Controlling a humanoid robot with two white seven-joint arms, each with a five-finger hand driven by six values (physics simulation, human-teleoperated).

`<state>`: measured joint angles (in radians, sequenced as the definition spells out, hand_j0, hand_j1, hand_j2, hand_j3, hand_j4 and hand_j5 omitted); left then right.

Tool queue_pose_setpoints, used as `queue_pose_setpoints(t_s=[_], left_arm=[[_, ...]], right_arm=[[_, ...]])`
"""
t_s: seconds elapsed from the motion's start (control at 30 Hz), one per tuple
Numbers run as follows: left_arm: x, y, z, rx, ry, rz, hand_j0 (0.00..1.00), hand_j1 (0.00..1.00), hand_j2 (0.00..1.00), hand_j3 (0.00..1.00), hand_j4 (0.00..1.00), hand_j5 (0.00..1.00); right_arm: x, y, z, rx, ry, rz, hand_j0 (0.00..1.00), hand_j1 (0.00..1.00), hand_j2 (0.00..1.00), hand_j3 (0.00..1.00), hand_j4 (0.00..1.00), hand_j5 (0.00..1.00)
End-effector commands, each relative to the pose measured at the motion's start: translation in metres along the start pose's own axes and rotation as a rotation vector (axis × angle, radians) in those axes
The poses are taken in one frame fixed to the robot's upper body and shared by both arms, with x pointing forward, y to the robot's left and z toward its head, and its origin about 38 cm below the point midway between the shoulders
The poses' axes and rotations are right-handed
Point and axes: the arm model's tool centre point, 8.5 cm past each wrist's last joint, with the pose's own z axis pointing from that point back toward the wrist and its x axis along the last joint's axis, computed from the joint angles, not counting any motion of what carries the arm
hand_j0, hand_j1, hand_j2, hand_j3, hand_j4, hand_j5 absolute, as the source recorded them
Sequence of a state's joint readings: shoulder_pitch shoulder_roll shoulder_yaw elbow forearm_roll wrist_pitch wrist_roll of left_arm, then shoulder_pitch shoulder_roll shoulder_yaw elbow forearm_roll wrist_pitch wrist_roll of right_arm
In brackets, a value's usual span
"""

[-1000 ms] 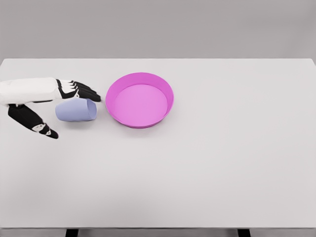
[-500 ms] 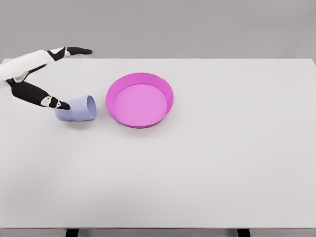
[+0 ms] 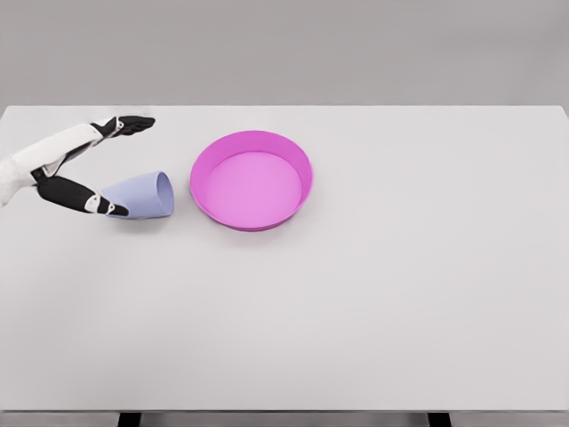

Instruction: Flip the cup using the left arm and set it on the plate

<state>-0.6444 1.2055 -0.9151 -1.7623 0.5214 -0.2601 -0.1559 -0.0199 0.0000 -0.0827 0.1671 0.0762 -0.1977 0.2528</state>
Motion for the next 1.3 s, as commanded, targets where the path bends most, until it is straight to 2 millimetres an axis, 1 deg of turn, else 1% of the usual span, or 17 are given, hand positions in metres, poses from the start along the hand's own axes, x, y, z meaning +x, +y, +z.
queue_pose_setpoints(t_s=[0.0, 0.07, 0.13, 0.2, 0.23, 0.37, 0.6, 0.67, 0.73, 0.77, 0.8, 0.87, 1.07, 1.27], left_arm=[[0.001, -0.002, -0.004, 0.002, -0.014, 0.016, 1.0, 1.0, 1.0, 1.0, 1.0, 1.0], [0.003, -0.008, -0.013, -0.001, -0.036, 0.036, 1.0, 1.0, 1.0, 1.0, 1.0, 1.0], [0.0, -0.013, -0.014, -0.006, -0.031, 0.044, 1.0, 1.0, 1.0, 1.0, 1.0, 1.0], [-0.008, -0.022, -0.017, -0.022, -0.015, 0.056, 1.0, 1.0, 1.0, 1.0, 1.0, 1.0], [-0.011, -0.024, -0.017, -0.023, -0.005, 0.06, 1.0, 1.0, 1.0, 1.0, 1.0, 1.0], [-0.023, -0.02, -0.014, -0.009, 0.034, 0.065, 1.0, 1.0, 1.0, 1.0, 1.0, 1.0], [-0.024, -0.019, -0.014, -0.008, 0.036, 0.064, 1.0, 1.0, 1.0, 1.0, 1.0, 1.0], [-0.024, -0.018, -0.015, -0.011, 0.041, 0.037, 1.0, 1.0, 1.0, 1.0, 1.0, 1.0], [-0.029, -0.019, -0.023, -0.01, 0.043, 0.007, 1.0, 1.0, 1.0, 1.0, 1.0, 1.0], [-0.033, -0.018, -0.024, -0.006, 0.055, -0.006, 1.0, 1.0, 1.0, 1.0, 1.0, 1.0], [-0.035, -0.021, -0.028, -0.009, 0.053, -0.01, 1.0, 1.0, 1.0, 1.0, 1.0, 1.0], [-0.037, -0.023, -0.029, -0.009, 0.054, -0.008, 1.0, 1.0, 1.0, 1.0, 1.0, 1.0], [-0.05, -0.023, -0.024, -0.009, 0.095, -0.005, 1.0, 1.0, 1.0, 1.0, 1.0, 1.0], [-0.057, -0.022, -0.022, -0.022, 0.158, -0.063, 1.0, 1.0, 1.0, 1.0, 1.0, 1.0]], right_arm=[[0.0, 0.0, 0.0, 0.0, 0.0, 0.0, 1.0, 1.0, 1.0, 1.0, 1.0, 1.0], [0.0, 0.0, 0.0, 0.0, 0.0, 0.0, 1.0, 1.0, 1.0, 1.0, 1.0, 1.0], [0.0, 0.0, 0.0, 0.0, 0.0, 0.0, 1.0, 1.0, 1.0, 1.0, 1.0, 1.0], [0.0, 0.0, 0.0, 0.0, 0.0, 0.0, 1.0, 1.0, 1.0, 1.0, 1.0, 1.0], [0.0, 0.0, 0.0, 0.0, 0.0, 0.0, 1.0, 1.0, 1.0, 1.0, 1.0, 1.0], [0.0, 0.0, 0.0, 0.0, 0.0, 0.0, 1.0, 1.0, 1.0, 1.0, 1.0, 1.0], [0.0, 0.0, 0.0, 0.0, 0.0, 0.0, 1.0, 1.0, 1.0, 1.0, 1.0, 1.0], [0.0, 0.0, 0.0, 0.0, 0.0, 0.0, 1.0, 1.0, 1.0, 1.0, 1.0, 1.0], [0.0, 0.0, 0.0, 0.0, 0.0, 0.0, 1.0, 1.0, 1.0, 1.0, 1.0, 1.0], [0.0, 0.0, 0.0, 0.0, 0.0, 0.0, 1.0, 1.0, 1.0, 1.0, 1.0, 1.0], [0.0, 0.0, 0.0, 0.0, 0.0, 0.0, 1.0, 1.0, 1.0, 1.0, 1.0, 1.0], [0.0, 0.0, 0.0, 0.0, 0.0, 0.0, 1.0, 1.0, 1.0, 1.0, 1.0, 1.0], [0.0, 0.0, 0.0, 0.0, 0.0, 0.0, 1.0, 1.0, 1.0, 1.0, 1.0, 1.0], [0.0, 0.0, 0.0, 0.0, 0.0, 0.0, 1.0, 1.0, 1.0, 1.0, 1.0, 1.0]])
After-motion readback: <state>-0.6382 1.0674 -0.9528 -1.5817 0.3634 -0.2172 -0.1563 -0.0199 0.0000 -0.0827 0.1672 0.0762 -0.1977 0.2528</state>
